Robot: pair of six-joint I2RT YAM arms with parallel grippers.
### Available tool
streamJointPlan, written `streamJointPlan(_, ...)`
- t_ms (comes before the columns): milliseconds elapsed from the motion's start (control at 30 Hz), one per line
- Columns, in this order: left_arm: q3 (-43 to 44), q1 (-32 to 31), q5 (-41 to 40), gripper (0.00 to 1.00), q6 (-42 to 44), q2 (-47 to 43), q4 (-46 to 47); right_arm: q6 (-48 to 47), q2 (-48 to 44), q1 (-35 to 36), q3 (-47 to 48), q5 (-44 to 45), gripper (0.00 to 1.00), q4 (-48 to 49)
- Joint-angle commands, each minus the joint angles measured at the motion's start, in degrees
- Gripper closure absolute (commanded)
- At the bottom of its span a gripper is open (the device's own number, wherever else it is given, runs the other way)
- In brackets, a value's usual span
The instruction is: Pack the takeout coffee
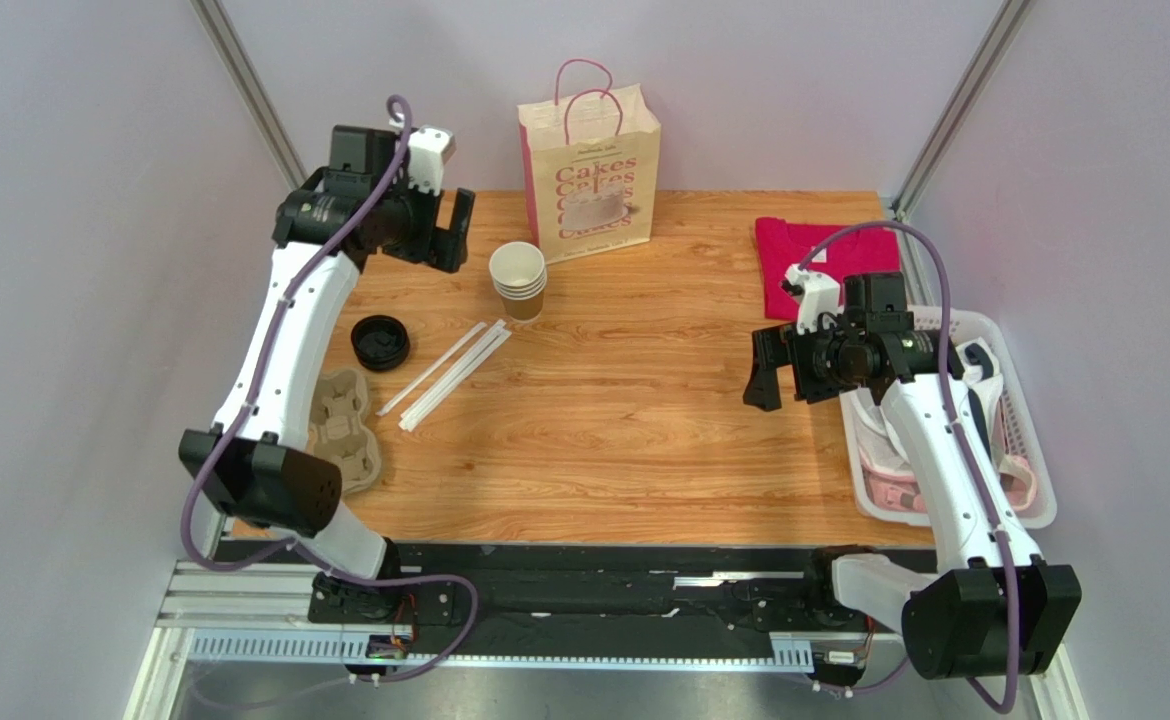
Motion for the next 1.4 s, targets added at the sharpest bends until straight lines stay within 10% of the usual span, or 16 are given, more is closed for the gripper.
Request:
streamJointPlan(0,4.7,-3.1,-3.2,0.09,-1.1,5.9,1.6,0.0,0.0,0.2,1.2,0.3,0.00,0.8)
streamJointPlan(467,14.7,-4.1,2.5,0.49,-6.7,25.0,4.2,0.3,1.8,0.1,1.0,-1.2,0.00,0.2)
streamJointPlan(1367,21.2,-4.1,-2.1,0.60,-6.2,36.2,2.6,0.0,3.7,0.1,0.6,-4.7,0.00,-0.2)
